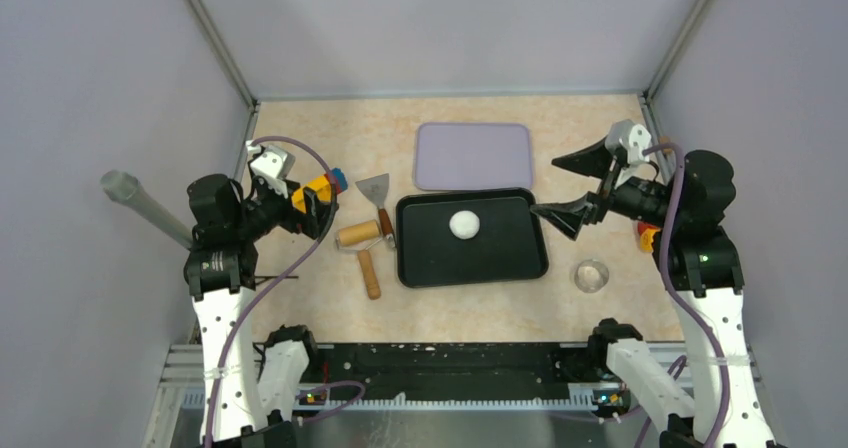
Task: Roll out the dumpling wrappers from the dough
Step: Pick up the rolling pin from the center of the board.
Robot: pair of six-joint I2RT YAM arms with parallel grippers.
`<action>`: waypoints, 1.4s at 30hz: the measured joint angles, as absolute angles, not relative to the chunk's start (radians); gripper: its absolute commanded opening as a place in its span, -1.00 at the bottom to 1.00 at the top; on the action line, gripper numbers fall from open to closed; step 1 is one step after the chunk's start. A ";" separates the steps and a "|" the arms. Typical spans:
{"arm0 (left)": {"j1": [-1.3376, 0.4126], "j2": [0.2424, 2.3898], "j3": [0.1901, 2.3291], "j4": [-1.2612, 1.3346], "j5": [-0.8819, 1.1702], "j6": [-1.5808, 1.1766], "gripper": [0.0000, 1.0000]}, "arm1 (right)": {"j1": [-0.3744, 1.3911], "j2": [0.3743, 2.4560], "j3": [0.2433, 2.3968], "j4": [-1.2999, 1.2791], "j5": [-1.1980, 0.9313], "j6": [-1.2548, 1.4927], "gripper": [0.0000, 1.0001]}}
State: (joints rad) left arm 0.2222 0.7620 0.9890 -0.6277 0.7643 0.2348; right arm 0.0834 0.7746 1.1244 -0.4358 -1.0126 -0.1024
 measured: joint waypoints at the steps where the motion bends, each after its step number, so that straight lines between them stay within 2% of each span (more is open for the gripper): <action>1: 0.222 0.762 0.989 -0.628 0.766 0.235 0.98 | 0.083 0.775 1.120 -0.426 -1.010 -0.099 0.97; 11: 0.222 0.769 0.989 -0.628 0.770 0.235 0.97 | 0.088 0.787 1.059 -0.389 -1.018 -0.111 0.97; 16: 0.222 0.804 0.990 -0.628 0.752 0.233 0.97 | 0.165 0.883 1.106 -0.428 -0.952 -0.101 0.97; 24: 0.223 0.928 1.013 -0.639 0.611 0.287 0.97 | 0.600 1.256 1.347 -0.493 -0.606 -0.104 0.97; 29: 0.224 0.913 0.912 -0.580 0.527 0.276 0.97 | 0.789 1.514 1.435 -0.479 -0.408 -0.089 0.86; 35: 0.265 0.905 0.871 -0.530 0.440 0.212 0.97 | 0.948 1.837 1.563 -0.457 -0.239 0.015 0.79; 42: 0.351 0.910 0.871 -0.425 0.287 0.119 0.97 | 1.049 2.008 1.686 -0.496 -0.120 0.137 0.72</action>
